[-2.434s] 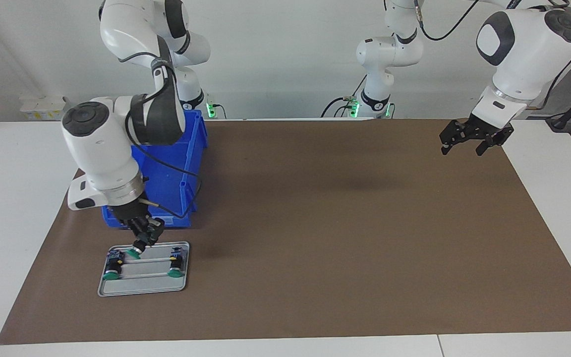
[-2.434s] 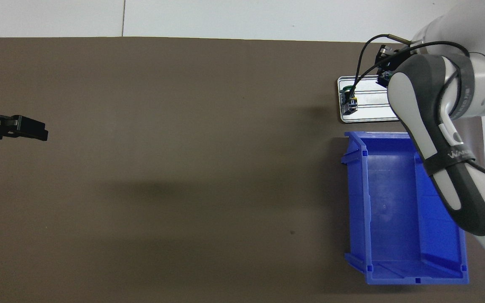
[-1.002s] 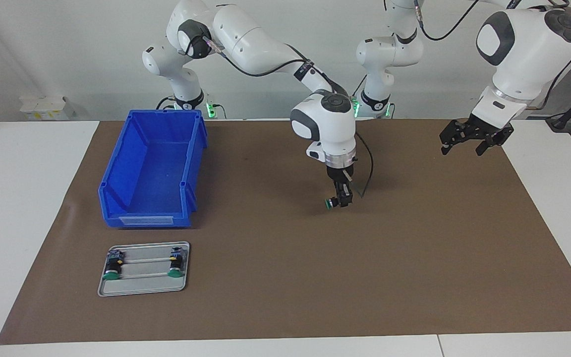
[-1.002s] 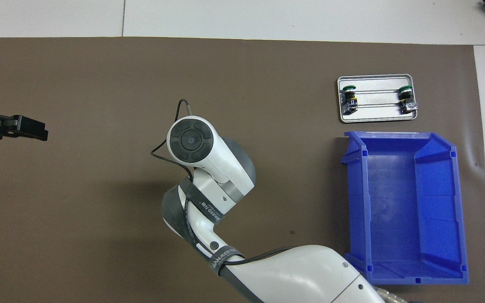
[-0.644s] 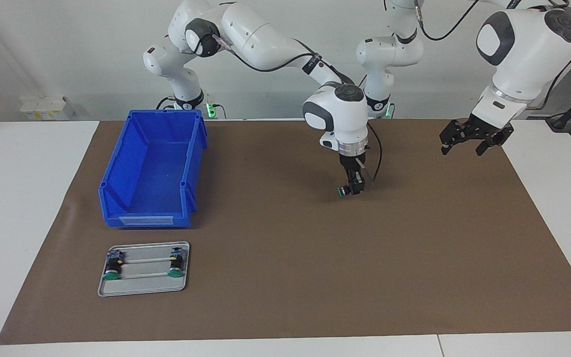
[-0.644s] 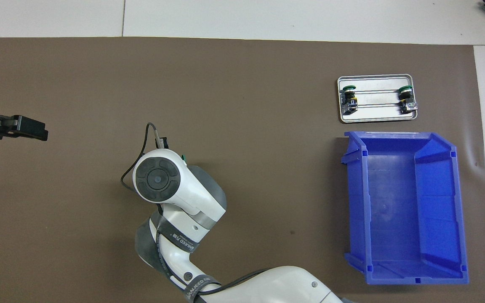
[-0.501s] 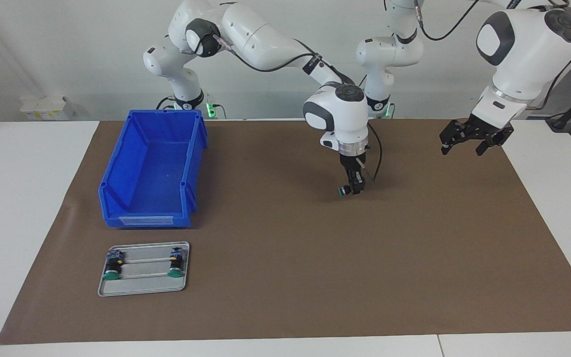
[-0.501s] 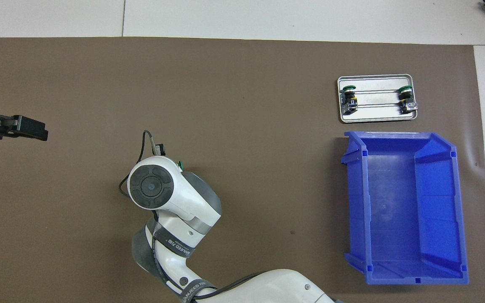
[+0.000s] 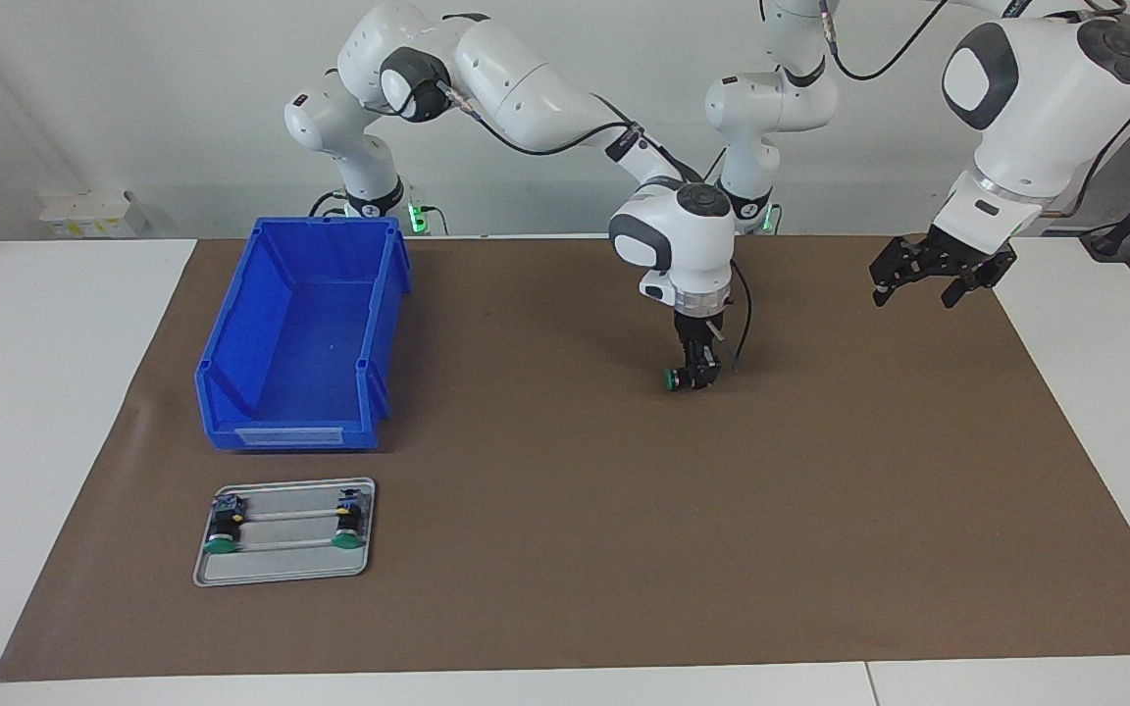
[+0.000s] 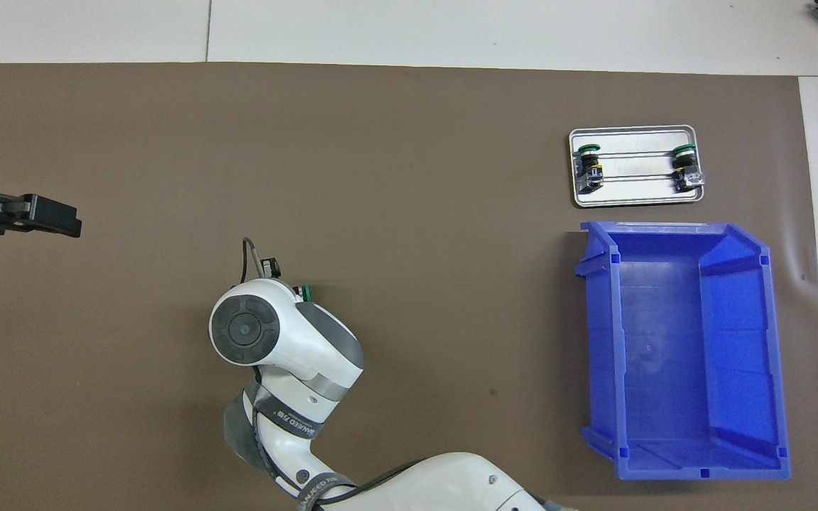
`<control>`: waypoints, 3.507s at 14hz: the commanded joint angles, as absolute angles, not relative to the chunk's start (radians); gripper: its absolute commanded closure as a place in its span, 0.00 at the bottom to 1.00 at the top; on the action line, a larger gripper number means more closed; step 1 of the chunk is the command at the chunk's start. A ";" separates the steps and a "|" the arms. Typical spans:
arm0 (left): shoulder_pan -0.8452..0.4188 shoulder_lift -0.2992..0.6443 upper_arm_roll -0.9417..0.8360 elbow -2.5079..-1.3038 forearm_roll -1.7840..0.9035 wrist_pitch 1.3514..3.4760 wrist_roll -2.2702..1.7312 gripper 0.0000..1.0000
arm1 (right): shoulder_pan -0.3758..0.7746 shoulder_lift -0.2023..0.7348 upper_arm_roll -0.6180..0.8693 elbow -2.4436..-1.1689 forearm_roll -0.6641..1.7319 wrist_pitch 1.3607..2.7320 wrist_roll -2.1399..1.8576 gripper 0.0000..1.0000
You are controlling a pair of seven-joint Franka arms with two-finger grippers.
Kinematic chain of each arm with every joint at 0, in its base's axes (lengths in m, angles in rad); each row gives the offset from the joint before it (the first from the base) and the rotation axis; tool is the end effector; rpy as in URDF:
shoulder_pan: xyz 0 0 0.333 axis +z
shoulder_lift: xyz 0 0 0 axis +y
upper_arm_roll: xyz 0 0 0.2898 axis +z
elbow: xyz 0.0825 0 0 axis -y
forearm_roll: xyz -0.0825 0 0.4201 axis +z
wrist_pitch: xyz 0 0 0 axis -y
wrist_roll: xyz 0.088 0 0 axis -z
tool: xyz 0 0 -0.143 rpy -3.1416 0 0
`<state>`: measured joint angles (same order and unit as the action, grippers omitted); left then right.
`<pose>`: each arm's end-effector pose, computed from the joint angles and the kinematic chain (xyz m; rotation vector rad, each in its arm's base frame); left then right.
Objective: Place and press button with both arms
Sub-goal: 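Carry the part to the table center and set it down with the right gripper, then withdraw the right gripper while the left gripper reaches over the part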
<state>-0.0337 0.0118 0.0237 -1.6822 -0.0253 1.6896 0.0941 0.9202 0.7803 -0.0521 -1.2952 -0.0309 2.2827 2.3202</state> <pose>0.6003 -0.0094 0.5087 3.1126 -0.1574 -0.0052 0.5029 0.6038 0.2288 -2.2272 1.9056 -0.0816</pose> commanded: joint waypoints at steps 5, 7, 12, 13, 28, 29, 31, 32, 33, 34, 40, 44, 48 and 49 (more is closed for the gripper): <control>-0.046 -0.008 0.023 -1.710 -0.037 1.715 0.110 0.00 | 0.924 0.718 -0.044 -1.299 -0.156 2.258 2.268 0.00; -0.051 -0.029 0.020 -1.774 -0.037 1.790 0.193 0.00 | 0.904 0.671 -0.057 -1.325 -0.164 2.229 2.150 0.00; -0.113 -0.078 0.015 -1.922 -0.041 1.947 0.463 0.00 | 0.726 0.491 -0.052 -1.454 -0.163 2.227 1.718 0.00; -0.133 -0.075 0.017 -1.924 -0.057 1.951 0.507 0.00 | 0.686 0.445 -0.052 -1.486 -0.153 2.224 1.613 0.00; -0.365 0.026 0.018 -2.144 -0.230 2.338 1.047 0.06 | 0.149 0.103 -0.054 -1.578 -0.071 1.912 0.402 0.00; -0.365 0.031 0.018 -2.151 -0.230 2.342 1.075 0.09 | 0.140 0.077 -0.055 -1.575 -0.072 1.869 0.367 0.00; -0.376 0.081 0.018 -2.152 -0.230 2.376 1.097 0.09 | 0.111 0.028 -0.058 -1.572 -0.072 1.798 0.324 0.00; -0.391 0.101 0.018 -2.152 -0.230 2.402 1.100 0.09 | 0.094 0.003 -0.057 -1.566 -0.072 1.774 0.286 0.00; -0.403 0.132 0.018 -2.151 -0.230 2.422 1.098 0.09 | 0.078 -0.012 -0.058 -1.553 -0.072 1.732 0.243 0.00; -0.413 0.143 0.018 -2.152 -0.230 2.433 1.098 0.09 | 0.060 -0.017 -0.060 -1.528 -0.072 1.677 0.215 0.00; -0.445 0.130 0.020 -2.209 -0.230 2.419 1.100 0.08 | 0.041 -0.031 -0.049 -1.554 -0.090 1.548 0.207 0.00; -0.445 0.118 0.020 -2.214 -0.230 2.362 1.146 0.07 | 0.038 -0.031 -0.048 -1.562 -0.074 1.575 0.207 0.00; -0.445 0.110 0.020 -2.247 -0.230 2.376 1.169 0.00 | 0.041 -0.043 -0.046 -1.595 -0.032 1.582 0.215 0.00; -0.445 0.109 0.020 -2.252 -0.230 2.381 1.181 0.00 | 0.040 -0.052 -0.046 -1.611 -0.023 1.582 0.213 0.00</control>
<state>-0.4276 0.1488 0.0027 -2.2044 -0.2159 2.3717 1.1443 0.0510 -0.0229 -0.0565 -1.5583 -0.0541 1.5627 0.2268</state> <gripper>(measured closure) 0.000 0.000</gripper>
